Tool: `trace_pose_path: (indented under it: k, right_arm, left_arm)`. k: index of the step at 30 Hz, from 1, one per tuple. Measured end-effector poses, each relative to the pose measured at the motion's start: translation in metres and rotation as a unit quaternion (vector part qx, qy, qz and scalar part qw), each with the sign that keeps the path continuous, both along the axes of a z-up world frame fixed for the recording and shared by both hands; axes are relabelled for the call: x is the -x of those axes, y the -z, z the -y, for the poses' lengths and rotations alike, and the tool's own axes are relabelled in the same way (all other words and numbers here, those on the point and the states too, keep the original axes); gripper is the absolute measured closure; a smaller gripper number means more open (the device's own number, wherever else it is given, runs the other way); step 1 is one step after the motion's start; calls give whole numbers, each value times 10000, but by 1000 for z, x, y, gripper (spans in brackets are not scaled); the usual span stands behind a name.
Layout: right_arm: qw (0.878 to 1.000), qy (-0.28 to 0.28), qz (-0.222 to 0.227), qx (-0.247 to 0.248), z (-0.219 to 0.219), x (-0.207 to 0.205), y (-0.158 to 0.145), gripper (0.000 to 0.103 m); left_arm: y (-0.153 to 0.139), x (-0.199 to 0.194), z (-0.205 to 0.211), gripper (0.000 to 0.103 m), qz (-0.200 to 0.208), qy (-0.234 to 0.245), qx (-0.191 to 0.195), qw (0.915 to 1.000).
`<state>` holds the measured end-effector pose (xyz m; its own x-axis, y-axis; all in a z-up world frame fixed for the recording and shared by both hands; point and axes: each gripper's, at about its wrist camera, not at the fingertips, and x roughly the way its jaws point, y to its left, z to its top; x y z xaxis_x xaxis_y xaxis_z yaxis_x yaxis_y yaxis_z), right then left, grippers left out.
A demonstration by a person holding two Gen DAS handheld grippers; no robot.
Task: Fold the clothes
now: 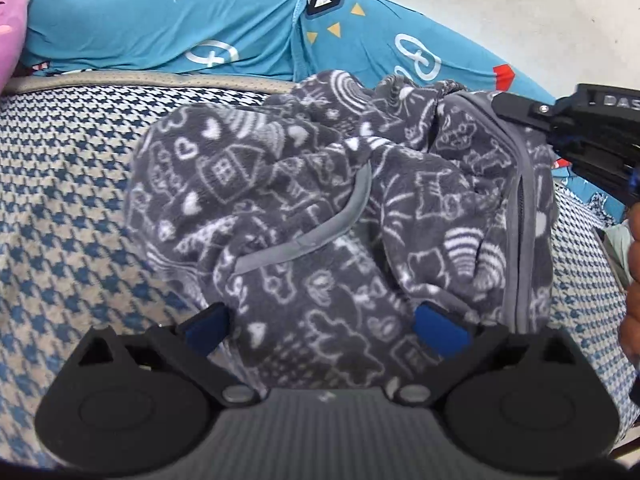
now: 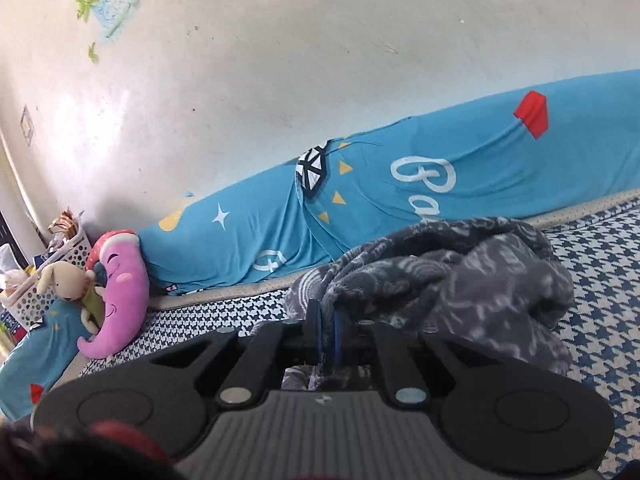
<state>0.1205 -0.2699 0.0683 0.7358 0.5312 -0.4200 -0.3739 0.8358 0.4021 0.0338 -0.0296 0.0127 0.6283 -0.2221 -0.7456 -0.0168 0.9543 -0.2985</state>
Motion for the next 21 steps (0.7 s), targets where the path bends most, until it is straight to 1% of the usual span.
trace_pose_path:
  k: [4,8,14,17,18,21]
  right_arm:
    - [9998,-200,30,86,3,7,-1,95]
    - [9995,-242,55,187,9,13,-2,95]
    - [9989,-304,91,340,19,23,-3,95]
    - [9994,-214,191,205,23,25,-10,94]
    - [9995,-186,224,144,24,25,-13,94]
    - [9995,-252,176,-28,19,22,-14,94]
  left_arm:
    - [-1,0,11,0,40,72,-33,10000]
    - [-3,4,19,0,95,181,-15,9998]
    - [-5,7,24,0,136,182,-28,9997]
    - [-3,5,26,0,153,138,-6,9998]
    - [0,-1,28,0,156,134,-26,9998]
    - [2,-2,34,0,187,124,-34,9997]
